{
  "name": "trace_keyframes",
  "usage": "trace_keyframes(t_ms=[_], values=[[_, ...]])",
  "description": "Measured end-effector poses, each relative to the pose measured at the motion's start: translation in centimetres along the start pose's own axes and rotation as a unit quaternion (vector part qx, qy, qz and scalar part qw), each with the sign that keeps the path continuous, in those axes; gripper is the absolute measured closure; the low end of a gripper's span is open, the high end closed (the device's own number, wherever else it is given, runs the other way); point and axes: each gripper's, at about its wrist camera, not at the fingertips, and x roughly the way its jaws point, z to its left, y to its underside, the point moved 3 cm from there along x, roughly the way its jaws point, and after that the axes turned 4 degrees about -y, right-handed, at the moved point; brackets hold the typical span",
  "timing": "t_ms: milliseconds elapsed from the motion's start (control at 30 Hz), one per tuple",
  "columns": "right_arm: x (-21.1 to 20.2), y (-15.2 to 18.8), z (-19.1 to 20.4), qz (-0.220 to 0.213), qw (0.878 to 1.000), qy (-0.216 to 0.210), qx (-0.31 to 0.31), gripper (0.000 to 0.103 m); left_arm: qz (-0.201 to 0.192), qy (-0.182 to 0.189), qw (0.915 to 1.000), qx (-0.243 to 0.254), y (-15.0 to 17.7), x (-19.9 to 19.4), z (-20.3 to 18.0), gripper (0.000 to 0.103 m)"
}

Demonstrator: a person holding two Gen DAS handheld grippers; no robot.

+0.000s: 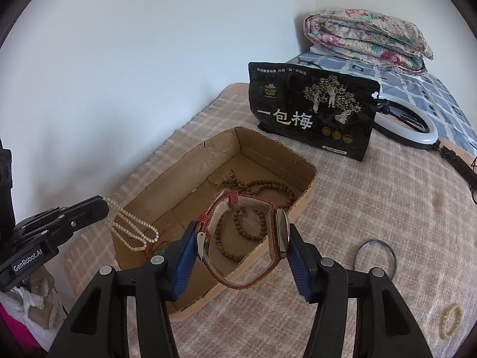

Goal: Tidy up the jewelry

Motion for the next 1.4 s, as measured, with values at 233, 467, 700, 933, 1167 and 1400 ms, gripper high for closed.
trace_keyframes(t_ms=[233, 467, 700, 933, 1167, 1400], values=[[2.2, 0.0, 1.1, 0.016, 1.000, -0.007, -0.007, 0.045, 0.012, -0.001, 0.9999, 0.005, 0.5, 0.3, 0.1, 0.102], [2.9, 0.2, 1.2, 0.020, 1.000, -0.009, 0.000, 0.029, 0.027, -0.002, 0.9996, -0.009, 0.7, 0.6, 0.8, 0.102], [1.5, -0.4, 0.7, -0.001, 1.000, 0.008, 0.010, 0.018, 0.026, -0.010, 0.9994, -0.020, 0.8, 0.4, 1.1, 0.059], [0.5, 0.0, -0.4, -0.002, 0.999, 0.022, 0.025, 0.017, 0.023, -0.011, 0.9996, -0.012, 0.7, 0.3, 0.8, 0.059], [-1.1, 0.3, -1.2, -0.011, 0.999, 0.032, 0.031, 0.017, 0.019, -0.012, 0.9997, -0.003, 0.7, -0.1, -0.2, 0.059], [-2.7, 1.0, -2.0, -0.016, 0.998, 0.051, 0.029, 0.015, 0.005, -0.013, 0.9999, 0.010, 0.5, -0.8, -1.7, 0.055]])
